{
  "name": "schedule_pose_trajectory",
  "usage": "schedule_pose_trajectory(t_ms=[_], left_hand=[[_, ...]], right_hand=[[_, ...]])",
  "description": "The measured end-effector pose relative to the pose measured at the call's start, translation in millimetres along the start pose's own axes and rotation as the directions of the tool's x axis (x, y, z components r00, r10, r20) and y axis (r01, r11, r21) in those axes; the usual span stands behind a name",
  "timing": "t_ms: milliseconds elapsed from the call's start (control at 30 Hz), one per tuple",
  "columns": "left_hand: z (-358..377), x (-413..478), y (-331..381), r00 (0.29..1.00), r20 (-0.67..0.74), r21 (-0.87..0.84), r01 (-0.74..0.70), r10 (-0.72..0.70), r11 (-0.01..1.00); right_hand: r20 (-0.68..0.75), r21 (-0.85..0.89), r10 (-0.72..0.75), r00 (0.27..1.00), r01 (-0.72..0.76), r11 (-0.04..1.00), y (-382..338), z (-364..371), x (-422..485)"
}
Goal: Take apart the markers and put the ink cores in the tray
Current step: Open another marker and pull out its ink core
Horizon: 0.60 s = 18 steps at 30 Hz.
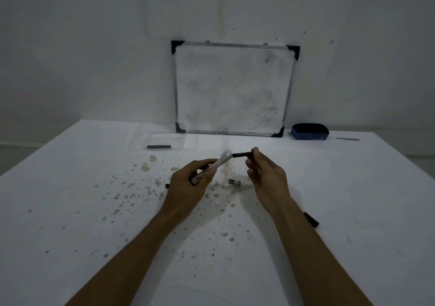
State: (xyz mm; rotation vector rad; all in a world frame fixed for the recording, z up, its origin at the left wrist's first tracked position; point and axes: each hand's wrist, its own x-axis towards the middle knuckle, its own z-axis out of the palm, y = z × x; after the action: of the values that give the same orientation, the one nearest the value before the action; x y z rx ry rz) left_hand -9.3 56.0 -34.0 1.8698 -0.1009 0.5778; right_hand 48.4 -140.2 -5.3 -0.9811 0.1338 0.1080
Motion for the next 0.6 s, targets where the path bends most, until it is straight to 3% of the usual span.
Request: schedule_pose_trajectory(t_ms=[233, 333, 467, 600], left_hand=[[0, -2, 9, 0.998, 0.033, 0.038, -0.063, 0.062, 0.997], [0, -4, 11, 0.994, 0.057, 0.043, -0.099, 0.097, 0.994], [-1, -4, 9, 0.99, 0.051, 0.051, -0.135, 0.133, 0.989], [-1, -6, 7, 0.982, 0.059, 0.097, -0.187, 0.182, 0.978]], right_hand=[[-0.052, 0.078, 0.024, 0.998, -0.02, 0.997, 3, 3, -1], [-0.101, 0.015, -0.002, 0.995, 0.004, 1.0, 3, 2, -1], [-0.106, -0.192, -0.201, 0.974, 0.178, 0.965, 2, 4, -3], [0.059, -0.439, -0.462, 0.885, 0.439, 0.784, 0, 7, -10]])
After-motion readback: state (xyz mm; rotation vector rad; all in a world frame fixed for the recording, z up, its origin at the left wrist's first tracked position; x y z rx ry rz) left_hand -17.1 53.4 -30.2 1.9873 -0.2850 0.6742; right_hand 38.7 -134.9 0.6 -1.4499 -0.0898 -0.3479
